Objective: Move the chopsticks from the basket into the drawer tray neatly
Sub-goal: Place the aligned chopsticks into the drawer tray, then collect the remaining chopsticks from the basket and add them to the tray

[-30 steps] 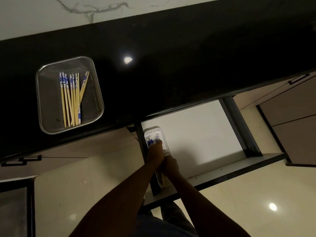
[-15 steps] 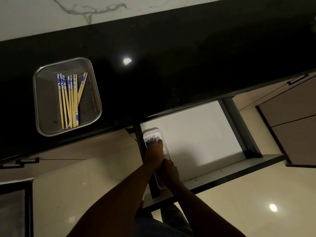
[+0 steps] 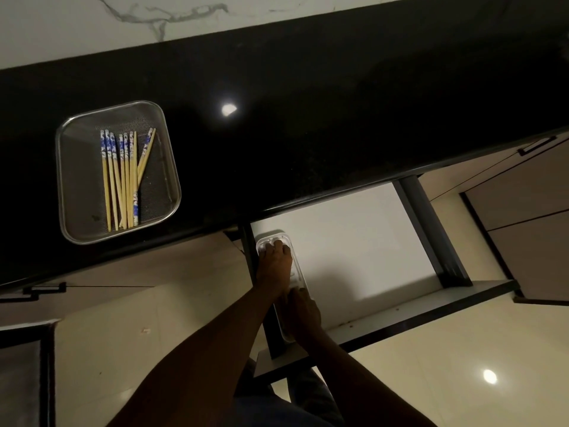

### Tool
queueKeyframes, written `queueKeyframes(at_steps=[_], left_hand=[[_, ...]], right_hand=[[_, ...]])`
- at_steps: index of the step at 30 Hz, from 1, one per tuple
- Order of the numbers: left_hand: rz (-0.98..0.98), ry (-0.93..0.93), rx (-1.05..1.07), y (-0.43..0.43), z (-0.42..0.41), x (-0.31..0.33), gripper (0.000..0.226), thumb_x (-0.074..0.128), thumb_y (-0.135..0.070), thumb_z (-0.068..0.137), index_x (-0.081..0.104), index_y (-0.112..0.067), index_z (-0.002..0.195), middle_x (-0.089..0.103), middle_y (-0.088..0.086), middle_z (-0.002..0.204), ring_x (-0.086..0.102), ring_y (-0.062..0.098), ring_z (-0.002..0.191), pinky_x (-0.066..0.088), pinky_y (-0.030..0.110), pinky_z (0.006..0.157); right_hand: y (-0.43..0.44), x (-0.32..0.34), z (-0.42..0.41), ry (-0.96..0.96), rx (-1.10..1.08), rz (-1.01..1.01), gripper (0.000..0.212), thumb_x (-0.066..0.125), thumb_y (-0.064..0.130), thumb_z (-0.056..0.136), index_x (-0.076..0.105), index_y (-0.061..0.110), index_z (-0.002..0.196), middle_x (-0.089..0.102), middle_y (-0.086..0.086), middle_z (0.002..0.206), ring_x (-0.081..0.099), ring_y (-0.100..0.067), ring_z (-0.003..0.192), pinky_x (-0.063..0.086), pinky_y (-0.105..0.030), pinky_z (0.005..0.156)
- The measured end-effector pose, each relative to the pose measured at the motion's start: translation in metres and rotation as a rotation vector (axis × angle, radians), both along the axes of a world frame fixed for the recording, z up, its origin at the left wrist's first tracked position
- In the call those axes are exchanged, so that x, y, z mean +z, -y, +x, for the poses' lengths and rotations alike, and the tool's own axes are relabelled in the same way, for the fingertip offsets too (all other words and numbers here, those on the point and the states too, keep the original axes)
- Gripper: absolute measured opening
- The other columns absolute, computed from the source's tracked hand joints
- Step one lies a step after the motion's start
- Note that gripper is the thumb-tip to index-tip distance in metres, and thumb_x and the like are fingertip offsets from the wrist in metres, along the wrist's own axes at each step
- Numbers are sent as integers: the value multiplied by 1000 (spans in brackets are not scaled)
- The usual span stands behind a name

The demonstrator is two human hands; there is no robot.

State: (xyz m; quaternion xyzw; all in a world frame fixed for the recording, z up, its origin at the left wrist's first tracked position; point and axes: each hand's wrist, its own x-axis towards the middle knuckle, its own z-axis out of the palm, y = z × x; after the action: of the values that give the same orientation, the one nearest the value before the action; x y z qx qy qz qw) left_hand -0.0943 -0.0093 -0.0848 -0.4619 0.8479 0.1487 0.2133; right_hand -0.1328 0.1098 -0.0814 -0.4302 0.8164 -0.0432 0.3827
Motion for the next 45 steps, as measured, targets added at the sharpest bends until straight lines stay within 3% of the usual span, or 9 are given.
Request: queueKeyframes(at_steps=[9, 13, 19, 23, 25, 31, 37, 40, 45], left_hand=[[64, -194, 56, 4, 17, 34, 57, 61, -21, 89, 43, -6, 141, 39, 14, 151, 41, 32, 136, 44, 42, 106], [73, -386, 171, 10, 43, 63, 54, 63, -24, 90, 46, -11, 140, 42, 9, 146, 52, 30, 128, 49, 39, 100], [-59, -719, 318, 23, 90, 114, 44, 56, -20, 97, 51, -15, 140, 54, 7, 137, 62, 25, 115, 53, 36, 92], [-161, -831, 460, 42, 124, 148, 40, 52, -26, 102, 52, -14, 140, 54, 6, 138, 60, 22, 120, 52, 33, 99], [-212, -865, 520, 54, 146, 163, 39, 52, -30, 102, 54, -14, 137, 58, 6, 134, 62, 21, 117, 51, 29, 94], [-426, -925, 602, 82, 214, 188, 25, 56, -21, 100, 63, -8, 120, 62, 11, 118, 64, 22, 99, 49, 25, 80], [-458, -909, 702, 99, 267, 196, 18, 52, -25, 101, 60, -21, 117, 62, -8, 106, 61, 5, 88, 42, 3, 66], [-466, -895, 727, 109, 285, 195, 18, 54, -21, 100, 62, -19, 116, 62, -1, 111, 60, 7, 91, 41, 9, 73], [-459, -891, 752, 119, 300, 188, 25, 56, -21, 100, 61, -13, 124, 62, 3, 119, 54, 2, 96, 34, 4, 70]], right_hand=[[22, 34, -6, -5, 10, -69, 39, 55, 31, 97, 54, 14, 132, 66, -6, 120, 68, -24, 104, 55, -31, 85], [48, 72, -10, -65, 50, -204, 27, 57, 23, 93, 61, 17, 119, 65, -5, 113, 68, -22, 95, 55, -30, 78], [82, 133, 2, 20, 33, -467, 25, 65, 16, 89, 68, 17, 114, 68, -3, 117, 70, -21, 92, 47, -20, 79], [111, 166, 27, 58, 90, -601, 30, 65, 22, 94, 64, 20, 124, 66, 0, 121, 68, -15, 95, 50, -16, 77], [127, 181, 43, 85, 136, -652, 34, 66, 24, 95, 61, 21, 128, 63, 3, 123, 63, -5, 100, 42, -5, 76], [184, 218, 98, 173, 210, -755, 23, 68, 23, 92, 66, 26, 115, 62, 9, 111, 62, -1, 93, 48, -8, 73], [247, 218, 155, 264, 150, -522, 12, 68, 21, 88, 68, 27, 78, 69, 8, 80, 68, 3, 70, 53, -12, 57], [276, 204, 179, 178, 206, -309, 13, 67, 16, 90, 73, 9, 100, 74, -8, 98, 73, -20, 92, 60, -32, 81], [289, 181, 199, 168, 178, -189, 25, 66, 11, 92, 66, 5, 116, 70, -12, 114, 69, -23, 106, 55, -30, 85]])
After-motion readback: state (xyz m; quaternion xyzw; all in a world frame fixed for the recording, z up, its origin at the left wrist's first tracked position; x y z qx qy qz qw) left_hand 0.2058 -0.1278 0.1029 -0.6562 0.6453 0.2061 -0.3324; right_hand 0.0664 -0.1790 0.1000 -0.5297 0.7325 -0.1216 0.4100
